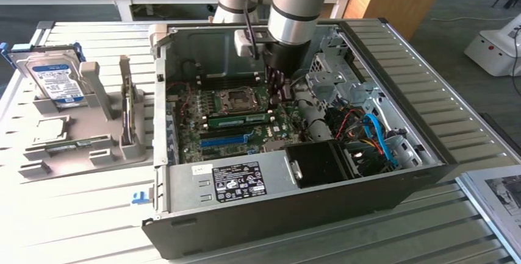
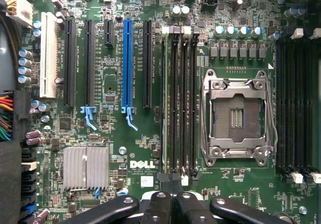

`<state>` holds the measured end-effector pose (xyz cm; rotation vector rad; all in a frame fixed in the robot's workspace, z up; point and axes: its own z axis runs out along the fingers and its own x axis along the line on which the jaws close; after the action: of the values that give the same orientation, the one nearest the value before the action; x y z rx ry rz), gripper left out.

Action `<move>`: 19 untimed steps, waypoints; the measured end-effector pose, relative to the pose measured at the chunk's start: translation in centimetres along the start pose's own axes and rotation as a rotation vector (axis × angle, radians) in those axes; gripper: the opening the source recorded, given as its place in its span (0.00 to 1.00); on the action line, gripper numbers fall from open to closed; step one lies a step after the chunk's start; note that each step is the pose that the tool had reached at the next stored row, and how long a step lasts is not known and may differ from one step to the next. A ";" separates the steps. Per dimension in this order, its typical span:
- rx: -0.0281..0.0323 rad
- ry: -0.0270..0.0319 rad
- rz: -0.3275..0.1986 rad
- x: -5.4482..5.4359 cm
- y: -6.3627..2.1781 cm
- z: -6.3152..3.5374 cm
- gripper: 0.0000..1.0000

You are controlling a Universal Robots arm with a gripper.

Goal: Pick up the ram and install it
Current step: 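Press down the ram until it locks into place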

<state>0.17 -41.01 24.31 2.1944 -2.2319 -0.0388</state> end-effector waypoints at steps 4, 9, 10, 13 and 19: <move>-0.0001 0.0001 0.000 -0.1 0.00 0.02 0.10; 0.0000 -0.0001 0.000 -0.1 0.00 0.16 0.10; -0.0001 0.0001 0.000 -0.1 0.00 0.30 0.10; 0.0000 0.0001 0.000 -0.1 -0.02 0.76 0.10; -0.0001 0.0003 0.000 -0.1 -0.03 1.36 0.10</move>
<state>0.16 -40.89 22.95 2.1942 -2.2318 -0.0386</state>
